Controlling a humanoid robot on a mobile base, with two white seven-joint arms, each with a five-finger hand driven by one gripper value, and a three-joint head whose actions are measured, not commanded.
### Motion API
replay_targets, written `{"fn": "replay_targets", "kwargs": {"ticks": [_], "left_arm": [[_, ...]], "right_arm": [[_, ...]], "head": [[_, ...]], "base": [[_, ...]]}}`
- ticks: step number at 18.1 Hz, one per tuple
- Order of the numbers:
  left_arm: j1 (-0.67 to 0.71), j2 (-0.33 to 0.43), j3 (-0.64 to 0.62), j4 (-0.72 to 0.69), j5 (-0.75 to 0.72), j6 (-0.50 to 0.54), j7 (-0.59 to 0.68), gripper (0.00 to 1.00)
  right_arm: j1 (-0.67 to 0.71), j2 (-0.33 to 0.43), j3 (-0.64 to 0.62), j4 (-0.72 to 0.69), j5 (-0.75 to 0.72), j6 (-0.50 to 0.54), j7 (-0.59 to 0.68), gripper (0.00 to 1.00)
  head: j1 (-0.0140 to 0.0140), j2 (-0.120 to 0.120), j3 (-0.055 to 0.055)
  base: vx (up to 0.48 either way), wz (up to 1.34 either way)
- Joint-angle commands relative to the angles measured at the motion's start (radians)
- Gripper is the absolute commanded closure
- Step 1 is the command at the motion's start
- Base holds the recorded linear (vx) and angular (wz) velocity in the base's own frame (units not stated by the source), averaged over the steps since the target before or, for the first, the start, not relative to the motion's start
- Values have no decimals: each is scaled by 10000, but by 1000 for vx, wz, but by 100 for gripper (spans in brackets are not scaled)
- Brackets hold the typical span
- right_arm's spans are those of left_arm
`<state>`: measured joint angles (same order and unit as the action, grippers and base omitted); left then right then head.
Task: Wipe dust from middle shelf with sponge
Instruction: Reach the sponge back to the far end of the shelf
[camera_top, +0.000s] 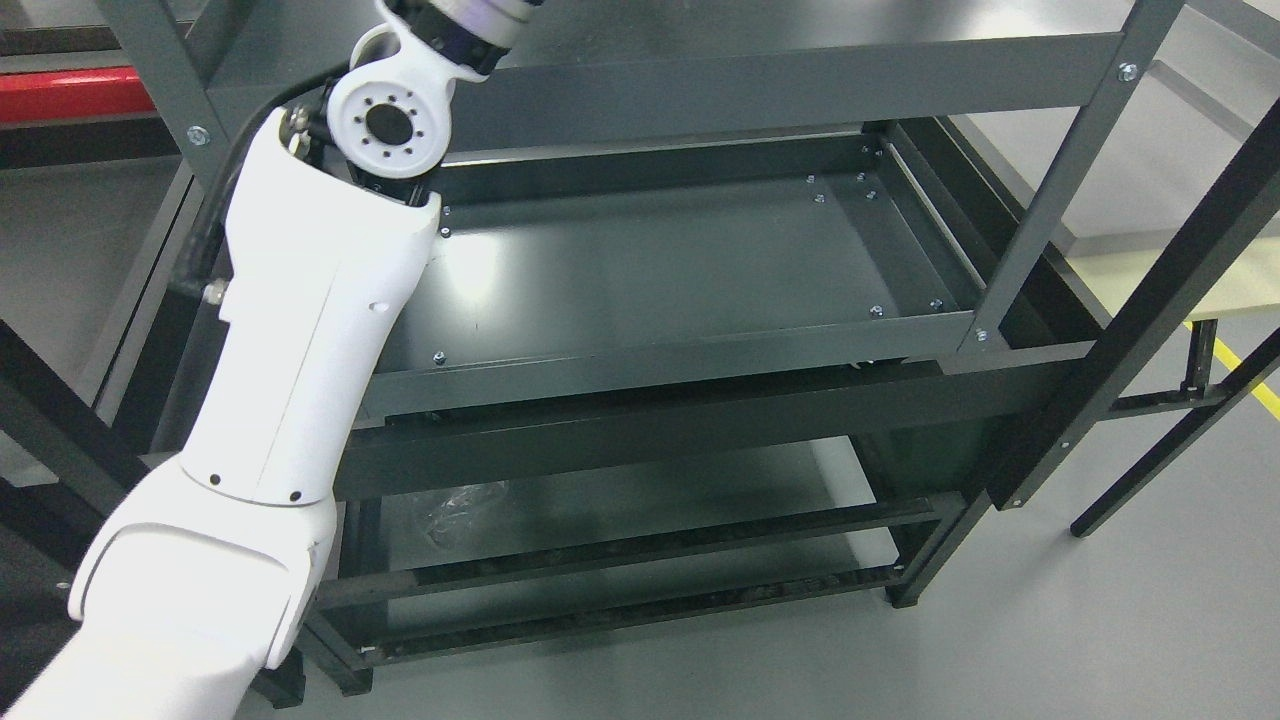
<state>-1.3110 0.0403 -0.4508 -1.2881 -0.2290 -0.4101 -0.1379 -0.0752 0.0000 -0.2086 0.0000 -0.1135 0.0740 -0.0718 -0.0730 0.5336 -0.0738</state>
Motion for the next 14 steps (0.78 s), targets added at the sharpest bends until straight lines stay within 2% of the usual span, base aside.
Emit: {"fn": "replay_targets", "kwargs": {"ticks": [1,4,8,11,14], "left_arm": [[-1386,-228,-5827,1054,-1079,634,244,100],[-1356,-228,-6703,1100,-2340,650,15,100],[-1142,-228,-7043,1726,-2604,634,-232,100],[-254,-228,-5928,1990,-2649,573,-232,100],[652,-228,-4211,1868,-3001,466,-247,100]], "right_arm": [[1,-175,0,-174,0,27,-19,0],[1,-175,0,-174,0,27,-19,0],[16,-175,0,-174,0,27,-19,0],[1,-175,0,-174,0,27,-19,0],[1,-175,0,-174,0,27,-19,0]], "head": [[0,0,0],[0,0,0],[0,0,0],[0,0,0],[0,0,0]], "base": [[0,0],[0,0],[0,0],[0,0],[0,0]]}}
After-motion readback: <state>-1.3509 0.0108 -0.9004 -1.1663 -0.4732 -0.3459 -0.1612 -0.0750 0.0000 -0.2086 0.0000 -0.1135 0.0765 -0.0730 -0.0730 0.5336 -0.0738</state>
